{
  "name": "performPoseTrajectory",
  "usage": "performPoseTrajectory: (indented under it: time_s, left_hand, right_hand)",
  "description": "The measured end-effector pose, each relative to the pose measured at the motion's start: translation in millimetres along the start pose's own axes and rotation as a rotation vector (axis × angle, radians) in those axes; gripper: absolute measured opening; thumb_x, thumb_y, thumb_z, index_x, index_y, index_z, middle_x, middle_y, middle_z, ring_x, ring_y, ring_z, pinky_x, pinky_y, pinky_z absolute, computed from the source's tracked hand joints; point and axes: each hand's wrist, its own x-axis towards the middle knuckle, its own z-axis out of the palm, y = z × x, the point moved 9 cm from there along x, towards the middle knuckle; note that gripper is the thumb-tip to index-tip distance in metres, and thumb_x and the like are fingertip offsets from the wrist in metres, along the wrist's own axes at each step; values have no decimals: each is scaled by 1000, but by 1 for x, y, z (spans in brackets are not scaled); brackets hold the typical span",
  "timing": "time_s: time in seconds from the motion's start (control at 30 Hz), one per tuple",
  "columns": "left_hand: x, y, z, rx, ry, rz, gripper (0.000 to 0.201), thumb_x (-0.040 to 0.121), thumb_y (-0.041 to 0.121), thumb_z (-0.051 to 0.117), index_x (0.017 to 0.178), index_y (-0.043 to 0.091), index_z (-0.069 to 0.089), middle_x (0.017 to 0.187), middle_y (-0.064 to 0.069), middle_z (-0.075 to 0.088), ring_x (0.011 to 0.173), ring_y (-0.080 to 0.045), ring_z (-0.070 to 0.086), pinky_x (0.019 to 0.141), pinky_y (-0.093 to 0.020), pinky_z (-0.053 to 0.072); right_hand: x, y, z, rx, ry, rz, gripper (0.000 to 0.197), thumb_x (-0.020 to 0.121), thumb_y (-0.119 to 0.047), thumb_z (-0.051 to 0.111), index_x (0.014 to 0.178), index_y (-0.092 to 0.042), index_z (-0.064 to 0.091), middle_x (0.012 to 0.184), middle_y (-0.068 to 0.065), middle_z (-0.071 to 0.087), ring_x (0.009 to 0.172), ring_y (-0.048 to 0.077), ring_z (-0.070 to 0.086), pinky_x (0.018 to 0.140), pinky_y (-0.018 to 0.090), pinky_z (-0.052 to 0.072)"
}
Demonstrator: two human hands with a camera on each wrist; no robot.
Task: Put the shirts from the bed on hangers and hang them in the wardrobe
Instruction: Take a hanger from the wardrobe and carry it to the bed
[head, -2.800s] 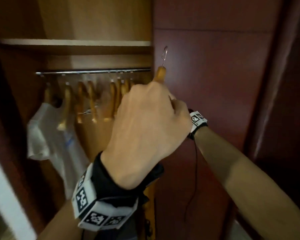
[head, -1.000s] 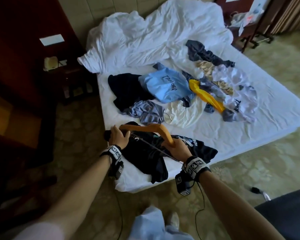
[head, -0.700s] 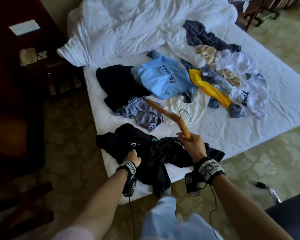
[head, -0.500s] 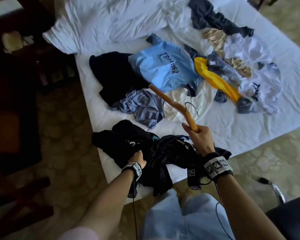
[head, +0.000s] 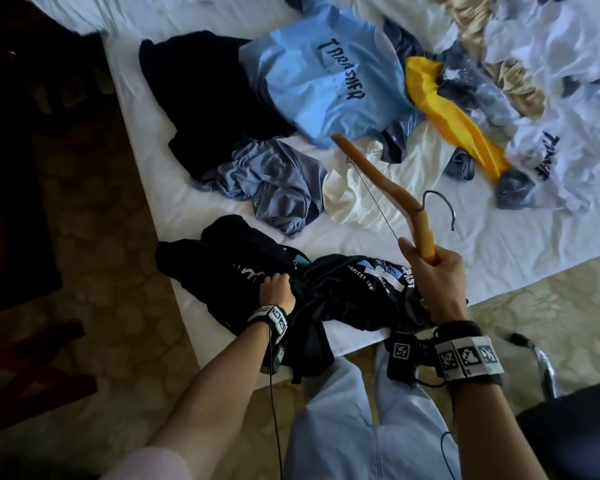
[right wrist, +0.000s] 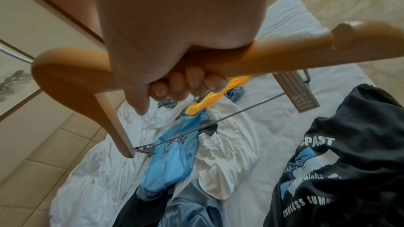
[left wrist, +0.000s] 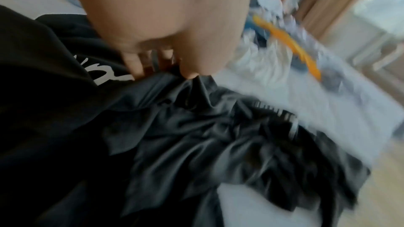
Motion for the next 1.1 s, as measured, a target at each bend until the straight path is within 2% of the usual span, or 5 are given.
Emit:
performPoseTrajectory:
  time_s: [0.13, 0.23, 0.43, 0.8, 1.1]
  left_hand:
    - [-10, 14, -53, -438, 65, -87, 26, 112, 17, 32, 121, 6, 54, 130, -27, 58, 123, -39, 55, 100, -40, 39]
    - [-33, 21, -98, -916, 93, -163, 31, 110, 12, 37, 82, 7, 48, 81, -15, 50, 79, -27, 50, 76, -37, 36]
    - [-111, 76, -212, -1574, 130, -129, 25, 110, 21, 49, 106, 12, 72, 106, -9, 75, 99, -22, 71, 95, -37, 53]
    - [-311, 163, -425, -1914, 529, 296, 34, 108, 22, 50, 129, -2, 63, 122, -21, 70, 109, -31, 70, 99, -41, 55]
    - [-454, 190, -502, -2009, 792, 780, 29, 111, 23, 35, 122, 7, 57, 106, -6, 74, 82, -13, 74, 59, -24, 59]
  right_hand:
    - [6, -4, -17, 36, 13, 33, 66, 92, -50, 77, 69, 4, 48, 55, 6, 42, 52, 20, 39, 53, 35, 32]
    - [7, -16, -28, 100, 1, 41, 69, 92, -49, 77, 74, 10, 47, 59, 10, 41, 54, 21, 39, 54, 36, 33]
    - [6, -82, -54, 224, -101, -82, 40, 99, -38, 73, 75, -6, 69, 67, 12, 68, 51, 19, 52, 54, 33, 43]
    - [-9, -246, -114, 262, -285, -454, 32, 99, -41, 71, 78, -18, 72, 65, -1, 70, 61, 19, 62, 54, 44, 53]
    - [-84, -330, -120, 521, -592, -684, 32, 92, -19, 79, 123, -23, 75, 57, -2, 32, 49, 7, 32, 47, 19, 38]
